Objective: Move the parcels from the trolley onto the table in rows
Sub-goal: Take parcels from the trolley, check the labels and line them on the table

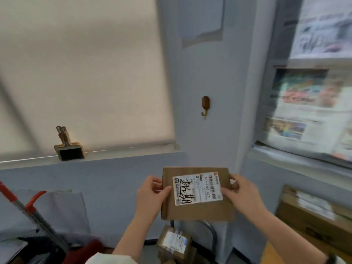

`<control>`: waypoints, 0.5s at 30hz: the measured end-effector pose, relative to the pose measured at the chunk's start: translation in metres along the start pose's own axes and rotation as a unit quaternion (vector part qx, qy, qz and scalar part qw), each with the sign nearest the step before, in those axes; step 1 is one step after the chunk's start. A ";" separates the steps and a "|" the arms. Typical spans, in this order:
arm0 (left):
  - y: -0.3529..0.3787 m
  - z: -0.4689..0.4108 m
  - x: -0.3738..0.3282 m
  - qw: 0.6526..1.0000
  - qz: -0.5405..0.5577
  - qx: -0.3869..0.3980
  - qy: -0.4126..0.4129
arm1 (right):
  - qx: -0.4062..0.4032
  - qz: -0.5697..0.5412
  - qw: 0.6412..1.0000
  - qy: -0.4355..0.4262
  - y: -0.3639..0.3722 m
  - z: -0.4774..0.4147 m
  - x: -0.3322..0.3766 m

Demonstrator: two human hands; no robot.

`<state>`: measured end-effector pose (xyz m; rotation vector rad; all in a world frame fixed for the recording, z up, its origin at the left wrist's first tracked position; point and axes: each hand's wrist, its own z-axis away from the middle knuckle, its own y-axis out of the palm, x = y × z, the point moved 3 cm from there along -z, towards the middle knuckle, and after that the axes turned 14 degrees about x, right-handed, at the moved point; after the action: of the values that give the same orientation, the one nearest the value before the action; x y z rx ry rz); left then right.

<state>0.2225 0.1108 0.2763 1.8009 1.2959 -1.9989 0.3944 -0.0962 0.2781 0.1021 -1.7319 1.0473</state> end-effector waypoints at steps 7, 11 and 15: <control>0.142 -0.003 -0.042 0.992 0.045 0.116 -0.035 | -0.018 -0.203 0.960 0.193 -0.071 0.063 -0.112; 0.232 0.002 -0.088 0.980 0.030 0.194 -0.012 | -0.057 -0.237 0.941 0.237 -0.137 0.104 -0.166; 0.322 0.015 -0.141 0.966 0.009 0.256 0.028 | -0.125 -0.243 0.927 0.257 -0.214 0.146 -0.213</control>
<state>0.4500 -0.1552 0.2410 2.0716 0.8104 -2.4525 0.4937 -0.4123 0.2247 0.0794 -1.2501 0.4259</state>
